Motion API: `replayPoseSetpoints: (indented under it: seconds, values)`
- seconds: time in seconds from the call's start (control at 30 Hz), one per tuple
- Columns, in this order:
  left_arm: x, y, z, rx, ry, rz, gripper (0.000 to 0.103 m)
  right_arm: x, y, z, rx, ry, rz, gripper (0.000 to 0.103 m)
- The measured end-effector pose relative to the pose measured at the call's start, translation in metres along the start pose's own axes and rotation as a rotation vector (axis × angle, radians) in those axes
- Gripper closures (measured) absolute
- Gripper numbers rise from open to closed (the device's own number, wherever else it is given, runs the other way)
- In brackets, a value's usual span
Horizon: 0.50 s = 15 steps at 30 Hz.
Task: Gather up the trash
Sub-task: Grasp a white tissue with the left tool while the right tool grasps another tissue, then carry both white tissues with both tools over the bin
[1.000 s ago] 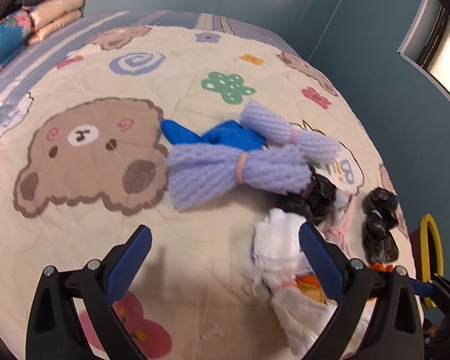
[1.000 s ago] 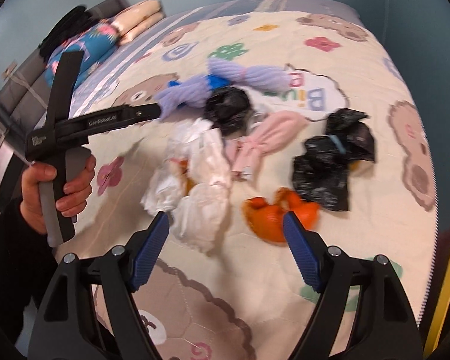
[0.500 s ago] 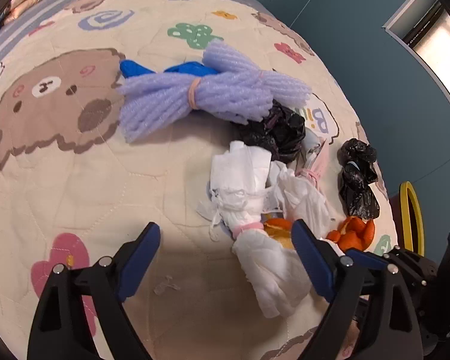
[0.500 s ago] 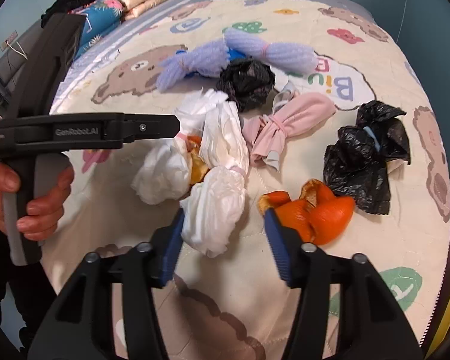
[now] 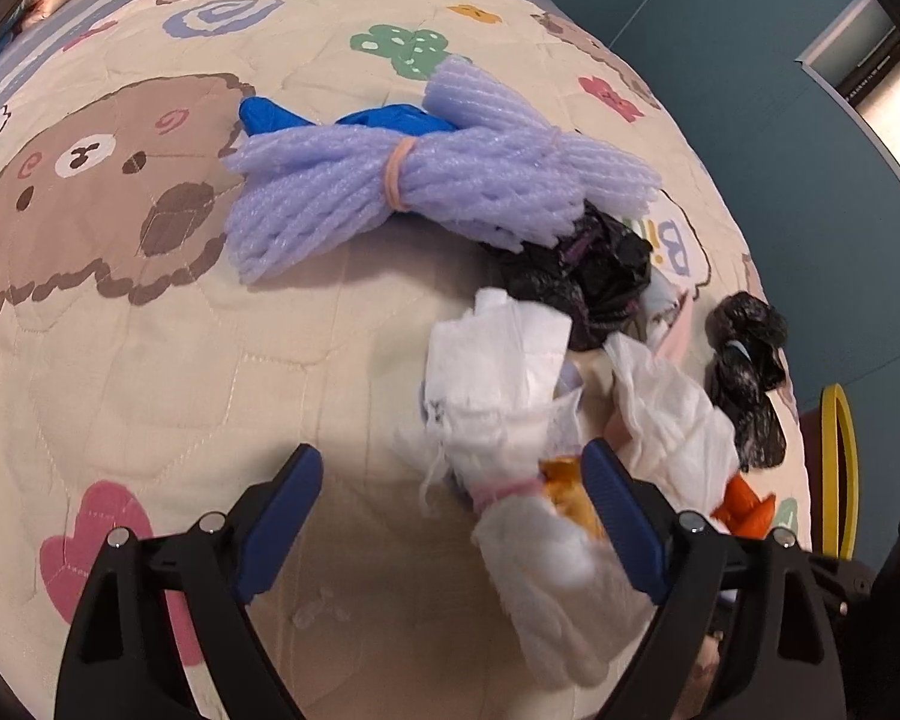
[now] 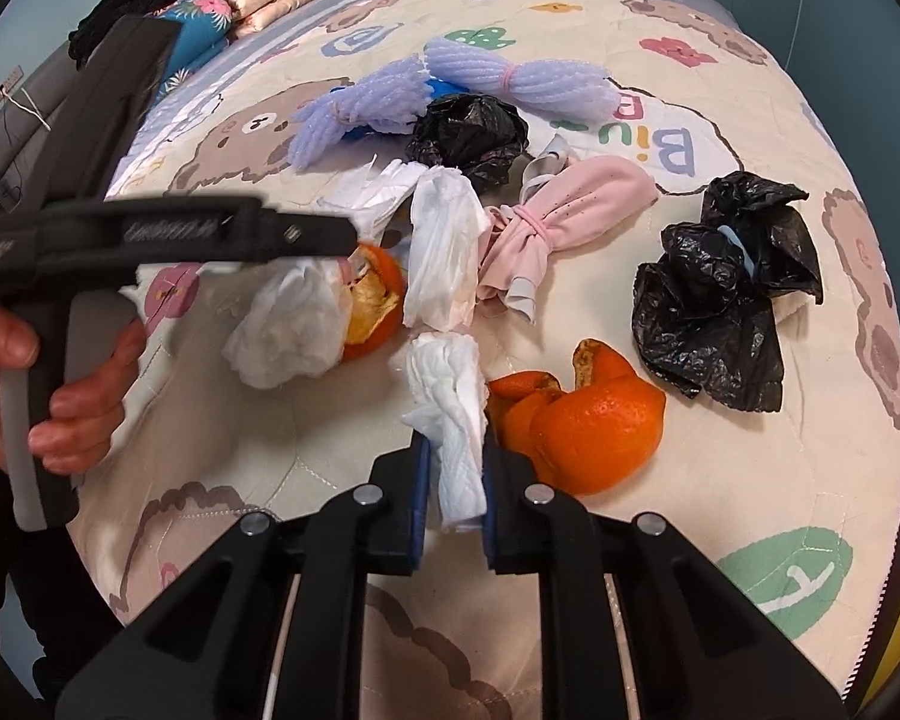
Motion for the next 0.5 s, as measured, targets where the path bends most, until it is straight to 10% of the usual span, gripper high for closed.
replayPoseSetpoints:
  seconds: [0.17,0.3,0.5]
  values:
    - [0.001,0.01,-0.015,-0.007,0.052,0.015,0.031,0.002,-0.002,0.003,0.007,0.027,-0.019,0.09]
    - [0.002,0.011,-0.021,-0.018,0.066,0.018,0.076,0.004,-0.001,0.006,0.016,0.042,-0.031,0.09]
    - [0.001,0.009,-0.014,-0.019,0.031,0.026,0.088,0.006,0.0,0.011,0.031,0.051,-0.042,0.091]
Point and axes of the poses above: each gripper's, at about its wrist camera, not at the fingertips, and z roughly against the way its jaws point, x to its right, y to its top, the point moved 10 cm from there along -z, roughly the way its jaws point, and after that the axes turned 4 degrees about -x, right-handed, at the moved point
